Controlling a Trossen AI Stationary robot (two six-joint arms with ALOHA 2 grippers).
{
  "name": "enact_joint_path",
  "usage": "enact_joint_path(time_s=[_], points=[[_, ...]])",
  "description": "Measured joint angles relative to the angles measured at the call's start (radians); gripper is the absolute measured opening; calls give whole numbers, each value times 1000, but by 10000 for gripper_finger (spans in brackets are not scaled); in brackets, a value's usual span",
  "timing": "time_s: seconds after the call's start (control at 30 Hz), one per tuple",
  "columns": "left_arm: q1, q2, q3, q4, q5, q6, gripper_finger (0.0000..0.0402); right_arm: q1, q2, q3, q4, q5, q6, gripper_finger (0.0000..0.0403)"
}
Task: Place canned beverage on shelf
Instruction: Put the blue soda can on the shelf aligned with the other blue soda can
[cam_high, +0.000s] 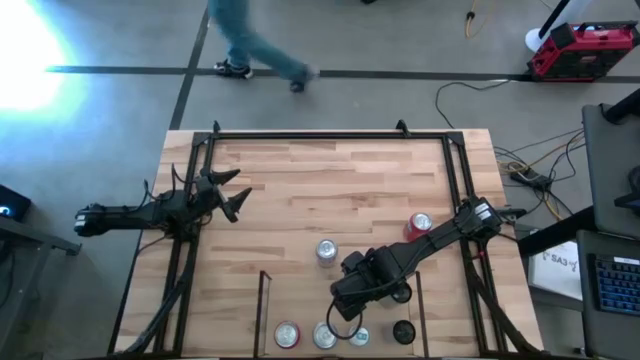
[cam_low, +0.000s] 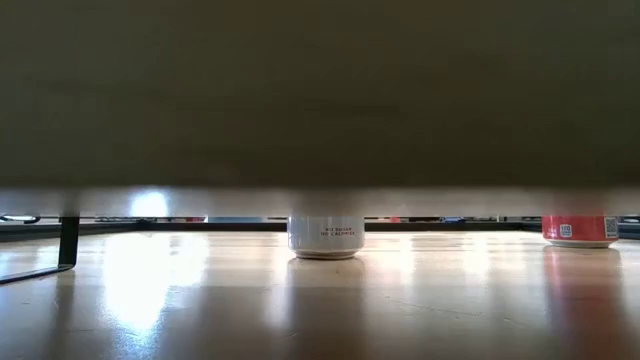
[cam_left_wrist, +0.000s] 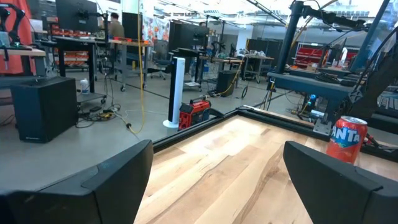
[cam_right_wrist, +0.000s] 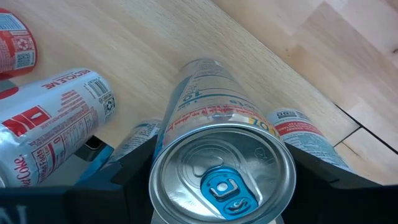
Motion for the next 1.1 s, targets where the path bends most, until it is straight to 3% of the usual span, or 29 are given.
enact_joint_path(time_s=[1.1], points=[[0,0,0,0,0,0,346,9,0,-1,35,-2,-69,248]])
